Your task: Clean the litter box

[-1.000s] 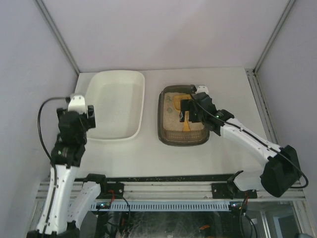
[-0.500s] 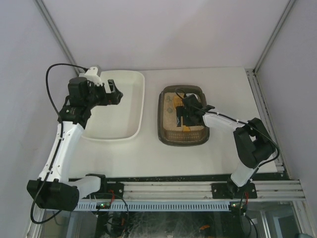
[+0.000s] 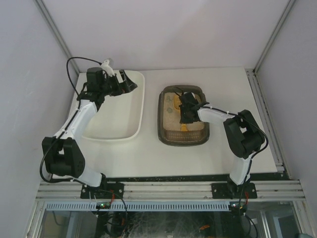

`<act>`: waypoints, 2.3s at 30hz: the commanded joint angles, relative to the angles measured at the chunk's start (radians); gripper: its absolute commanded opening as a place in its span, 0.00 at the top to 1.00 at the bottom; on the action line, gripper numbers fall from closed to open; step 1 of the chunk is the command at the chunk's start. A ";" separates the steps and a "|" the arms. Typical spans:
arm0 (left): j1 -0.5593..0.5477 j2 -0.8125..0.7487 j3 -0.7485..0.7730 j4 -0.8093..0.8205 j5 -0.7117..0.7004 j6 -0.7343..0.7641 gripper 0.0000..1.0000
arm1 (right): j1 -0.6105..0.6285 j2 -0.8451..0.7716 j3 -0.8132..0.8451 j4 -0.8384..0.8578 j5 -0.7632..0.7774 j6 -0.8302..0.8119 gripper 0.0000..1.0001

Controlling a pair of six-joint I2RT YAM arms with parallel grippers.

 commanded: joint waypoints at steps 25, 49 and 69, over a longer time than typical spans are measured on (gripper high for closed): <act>-0.153 0.419 0.313 0.072 0.403 -0.150 0.09 | 0.094 -0.227 0.160 -0.242 -0.065 -0.106 1.00; -0.218 0.536 0.399 0.002 0.364 -0.098 0.38 | 0.172 -0.275 0.176 -0.230 -0.071 -0.092 1.00; -0.230 0.469 0.295 0.263 0.517 -0.288 1.00 | 0.036 -0.460 -0.089 0.057 -0.446 0.038 0.59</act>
